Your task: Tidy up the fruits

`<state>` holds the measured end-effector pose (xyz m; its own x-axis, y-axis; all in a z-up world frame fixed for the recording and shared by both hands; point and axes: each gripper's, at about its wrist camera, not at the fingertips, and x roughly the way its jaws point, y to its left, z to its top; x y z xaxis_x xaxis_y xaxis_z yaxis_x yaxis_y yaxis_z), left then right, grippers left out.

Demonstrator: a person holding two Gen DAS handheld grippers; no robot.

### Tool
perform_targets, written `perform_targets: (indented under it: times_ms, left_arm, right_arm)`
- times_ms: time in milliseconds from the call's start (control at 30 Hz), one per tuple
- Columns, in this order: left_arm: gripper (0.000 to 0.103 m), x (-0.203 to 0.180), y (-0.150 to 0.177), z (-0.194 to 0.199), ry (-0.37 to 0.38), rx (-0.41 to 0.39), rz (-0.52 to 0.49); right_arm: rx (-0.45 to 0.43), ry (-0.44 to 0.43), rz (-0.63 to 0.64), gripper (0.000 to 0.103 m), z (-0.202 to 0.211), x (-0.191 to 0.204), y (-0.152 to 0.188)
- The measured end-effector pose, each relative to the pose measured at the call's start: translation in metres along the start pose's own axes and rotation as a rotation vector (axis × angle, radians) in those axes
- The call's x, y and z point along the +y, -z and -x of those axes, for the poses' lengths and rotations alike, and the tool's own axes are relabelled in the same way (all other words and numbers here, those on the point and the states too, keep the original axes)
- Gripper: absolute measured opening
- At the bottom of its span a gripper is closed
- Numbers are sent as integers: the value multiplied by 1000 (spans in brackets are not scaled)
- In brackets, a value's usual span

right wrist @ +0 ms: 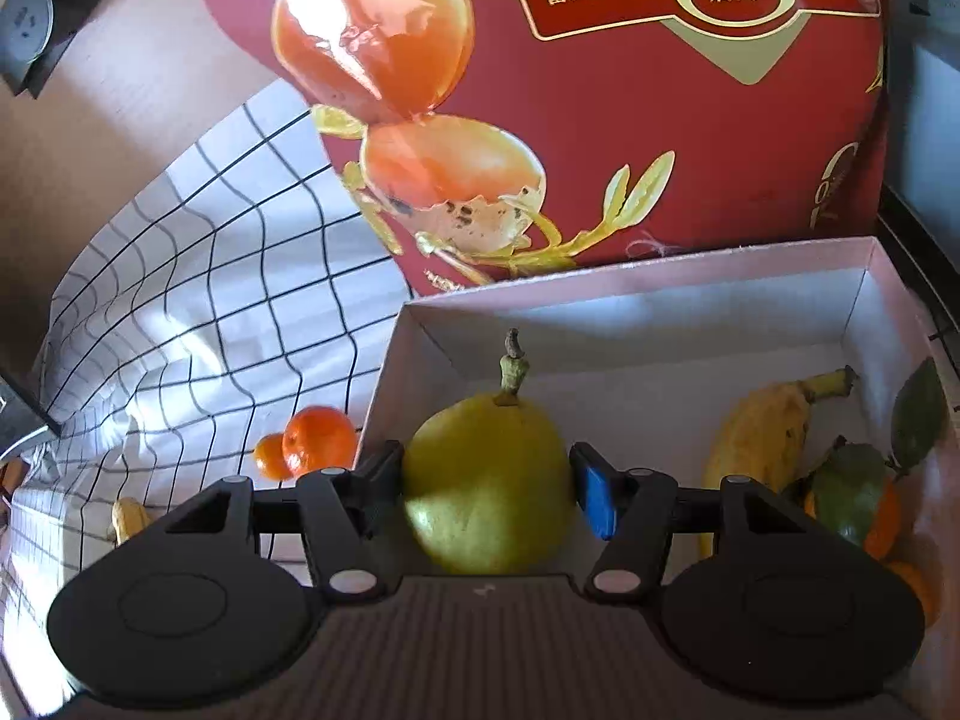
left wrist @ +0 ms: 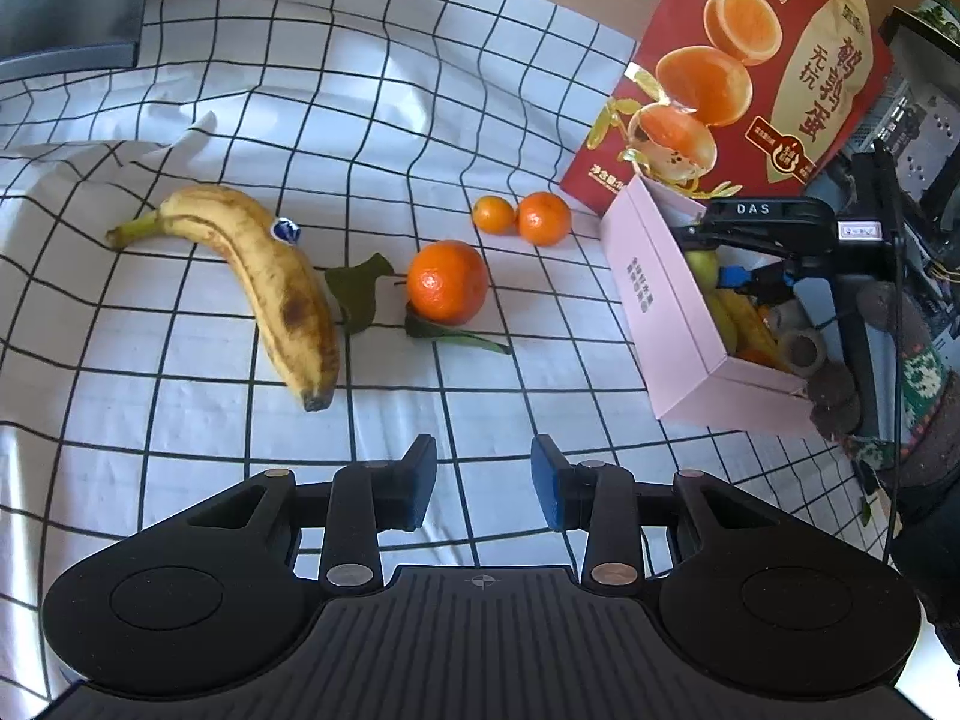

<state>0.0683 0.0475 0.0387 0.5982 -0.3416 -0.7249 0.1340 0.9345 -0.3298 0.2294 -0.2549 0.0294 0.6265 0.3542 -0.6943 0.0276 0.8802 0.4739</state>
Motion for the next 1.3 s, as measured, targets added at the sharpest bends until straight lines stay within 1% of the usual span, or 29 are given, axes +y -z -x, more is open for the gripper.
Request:
perform_targets:
  times_ms: [100, 200, 333, 433, 567, 633, 733, 867, 933, 1000, 1067, 1100, 1167, 1233, 1300]
  left_arm:
    - [39, -2, 2, -1, 8, 6, -5]
    - [39, -5, 5, -2, 18, 16, -9]
    - [39, -6, 10, -1, 28, 22, -10]
    - [39, -2, 13, 3, 23, 19, 2]
    - [39, 4, 14, 7, -2, 8, 14]
    - [39, 4, 11, 8, -29, -5, -5]
    - [39, -3, 1, 7, -71, -33, -81]
    - [39, -15, -25, 0, -118, -89, -218]
    - [39, -18, -40, -9, -134, -92, -251]
    - [39, -19, -53, -20, -143, -94, -267]
    - [39, -21, -62, -25, -144, -109, -252]
    - [39, -20, -64, -24, -131, -121, -240]
    - [39, -20, -65, -22, -105, -129, -229]
    - [39, -20, -60, -20, -87, -121, -237]
    - [39, -17, -51, -17, -63, -104, -231]
  right_arm:
    - [0, -5, 14, 60, 5, 1, 5]
    - [-25, -28, 43, 60, 14, 5, 7]
    - [-30, -24, 80, 60, 19, 9, 0]
    - [-48, -10, 23, 60, 24, 0, -11]
    - [-52, -38, -98, 60, 29, -18, -23]
    - [-60, -60, -99, 60, 35, -17, -23]
    - [-69, -30, -7, 60, 42, 3, -19]
    - [-111, 25, 187, 60, 55, 46, 0]
    - [-133, 51, 291, 60, 62, 66, 15]
    - [-152, 91, 412, 61, 68, 88, 30]
    - [-175, 136, 507, 63, 69, 104, 39]
    - [-191, 157, 549, 66, 70, 111, 43]
    - [-198, 158, 590, 67, 70, 118, 44]
    - [-162, 137, 616, 67, 64, 127, 39]
    - [-88, 119, 630, 67, 46, 138, 28]
